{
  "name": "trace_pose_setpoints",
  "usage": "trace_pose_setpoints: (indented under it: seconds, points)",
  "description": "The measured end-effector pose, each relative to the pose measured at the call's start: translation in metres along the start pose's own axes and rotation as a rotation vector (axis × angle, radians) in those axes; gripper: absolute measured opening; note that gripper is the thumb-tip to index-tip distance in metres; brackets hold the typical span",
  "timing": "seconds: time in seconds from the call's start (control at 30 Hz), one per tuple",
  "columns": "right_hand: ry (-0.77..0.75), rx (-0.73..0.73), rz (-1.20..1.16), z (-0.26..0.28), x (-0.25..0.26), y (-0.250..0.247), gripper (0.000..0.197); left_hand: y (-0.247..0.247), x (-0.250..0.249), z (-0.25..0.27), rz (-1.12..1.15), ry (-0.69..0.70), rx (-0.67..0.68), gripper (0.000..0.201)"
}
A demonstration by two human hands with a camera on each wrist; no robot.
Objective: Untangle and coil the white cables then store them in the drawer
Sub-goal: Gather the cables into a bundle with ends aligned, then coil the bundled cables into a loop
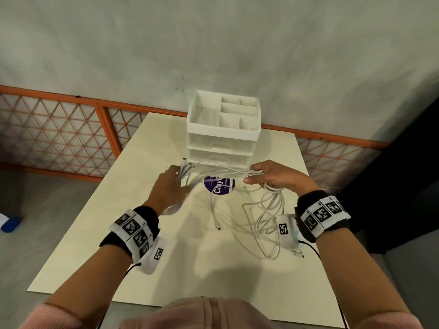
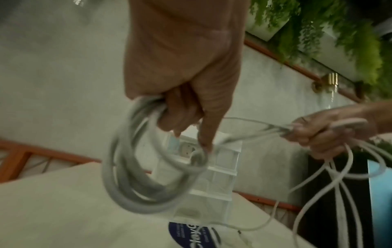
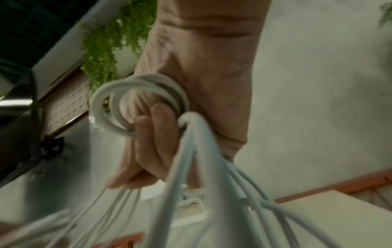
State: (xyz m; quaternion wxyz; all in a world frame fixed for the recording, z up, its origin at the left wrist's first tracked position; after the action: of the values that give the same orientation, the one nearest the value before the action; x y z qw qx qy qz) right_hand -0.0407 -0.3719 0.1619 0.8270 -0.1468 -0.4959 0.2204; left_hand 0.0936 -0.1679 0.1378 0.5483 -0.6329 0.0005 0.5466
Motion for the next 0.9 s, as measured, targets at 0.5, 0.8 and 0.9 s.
trace_pose_setpoints:
  seconds: [0.5, 0.8, 0.9]
  points:
    - [0.321, 0.055, 0.295, -0.02, -0.007, 0.027, 0.024, 0.013, -0.073, 0.019, 0.922, 0.367, 0.1, 0.04]
    - [0.415, 0.087, 0.339, -0.025, -0.018, 0.041, 0.024, 0.002, -0.066, 0.009, 0.608, 0.412, -0.036, 0.03]
    - [0.258, 0.153, 0.34, -0.032, 0.01, 0.049, 0.02, 0.039, -0.085, 0.011, 0.258, 0.435, 0.205, 0.025]
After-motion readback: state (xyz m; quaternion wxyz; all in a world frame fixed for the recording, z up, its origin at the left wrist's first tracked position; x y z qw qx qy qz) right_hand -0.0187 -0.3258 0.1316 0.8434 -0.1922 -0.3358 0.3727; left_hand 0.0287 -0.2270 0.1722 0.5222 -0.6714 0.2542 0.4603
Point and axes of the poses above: each hand's wrist, its own z-axis away from the middle knuckle, its own y-axis out of the palm, x = y × z, the point moved 9 cm from there along -z, towards the middle knuckle, and after that the axes turned 14 degrees about x, right-handed, at the moved point
